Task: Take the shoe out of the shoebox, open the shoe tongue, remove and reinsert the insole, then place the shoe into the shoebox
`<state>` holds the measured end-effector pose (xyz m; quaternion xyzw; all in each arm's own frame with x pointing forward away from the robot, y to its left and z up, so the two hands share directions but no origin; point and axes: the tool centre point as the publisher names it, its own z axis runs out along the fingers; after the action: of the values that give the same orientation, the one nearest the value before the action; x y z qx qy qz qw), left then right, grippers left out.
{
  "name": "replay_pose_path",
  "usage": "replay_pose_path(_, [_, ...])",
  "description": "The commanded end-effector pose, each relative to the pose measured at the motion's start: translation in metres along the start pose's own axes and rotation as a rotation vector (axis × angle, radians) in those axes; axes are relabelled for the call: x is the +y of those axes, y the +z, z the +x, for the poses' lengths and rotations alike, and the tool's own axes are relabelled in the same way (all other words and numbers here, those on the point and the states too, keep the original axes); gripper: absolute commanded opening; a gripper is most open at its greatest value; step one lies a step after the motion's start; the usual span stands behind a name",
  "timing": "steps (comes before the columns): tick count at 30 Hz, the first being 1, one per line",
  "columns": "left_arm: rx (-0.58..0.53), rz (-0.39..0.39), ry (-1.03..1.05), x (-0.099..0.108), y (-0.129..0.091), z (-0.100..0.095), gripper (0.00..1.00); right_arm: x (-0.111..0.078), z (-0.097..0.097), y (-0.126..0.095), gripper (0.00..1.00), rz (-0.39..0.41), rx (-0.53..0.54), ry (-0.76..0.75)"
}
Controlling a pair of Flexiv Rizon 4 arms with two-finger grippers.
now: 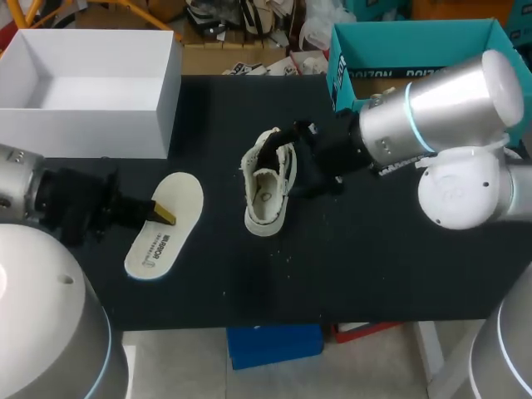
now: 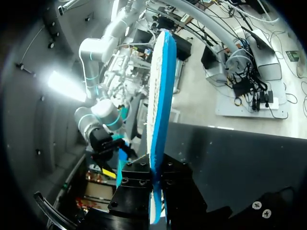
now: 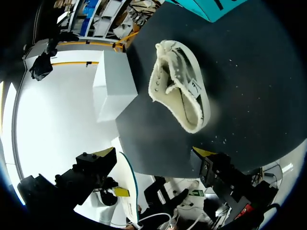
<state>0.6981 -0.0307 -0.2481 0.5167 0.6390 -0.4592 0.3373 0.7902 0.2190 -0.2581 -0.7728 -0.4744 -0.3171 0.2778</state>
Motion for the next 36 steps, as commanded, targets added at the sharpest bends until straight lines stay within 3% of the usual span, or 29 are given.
replay_pose_path(1, [0.003, -0.003, 0.001, -0.001, 0.0, 0.0, 0.0, 0.0, 0.0, 0.015, 1.0, -0.002, 0.006, 0.001])
replay_pose_path(10, [0.003, -0.003, 0.001, -0.001, 0.0, 0.0, 0.0, 0.0, 0.0, 0.015, 1.0, -0.002, 0.006, 0.001])
replay_pose_path(14, [0.003, -0.003, 0.001, -0.001, 0.0, 0.0, 0.0, -0.001, -0.004, 0.033, 1.0, -0.004, 0.029, 0.097])
replay_pose_path(21, [0.003, -0.003, 0.001, -0.001, 0.0, 0.0, 0.0, -0.005, 0.003, 0.046, 1.0, -0.066, 0.043, 0.209])
replay_pose_path(36, [0.003, -0.003, 0.001, -0.001, 0.0, 0.0, 0.0, -0.003, 0.008, 0.057, 1.0, -0.248, -0.069, 0.295])
